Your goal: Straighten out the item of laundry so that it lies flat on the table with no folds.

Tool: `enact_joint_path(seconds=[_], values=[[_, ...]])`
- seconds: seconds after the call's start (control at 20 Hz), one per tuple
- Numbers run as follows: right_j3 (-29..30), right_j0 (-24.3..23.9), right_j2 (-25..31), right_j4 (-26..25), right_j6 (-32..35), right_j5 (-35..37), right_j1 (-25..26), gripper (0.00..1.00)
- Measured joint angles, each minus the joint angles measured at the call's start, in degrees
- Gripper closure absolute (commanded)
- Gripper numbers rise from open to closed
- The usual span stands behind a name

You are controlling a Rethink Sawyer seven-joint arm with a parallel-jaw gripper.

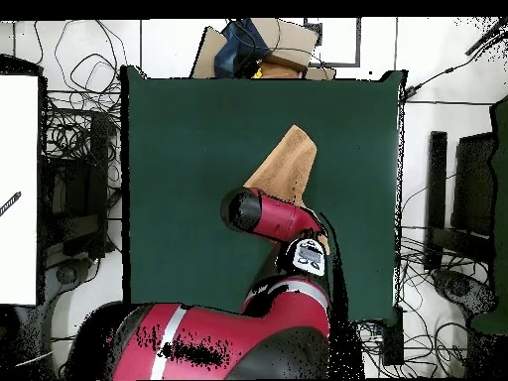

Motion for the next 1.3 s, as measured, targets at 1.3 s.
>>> enact_joint_path(seconds=[1.3], values=[[-0.93, 4.11, -1.91, 0.04, 0.00, -0.59, 0.84, 1.00]])
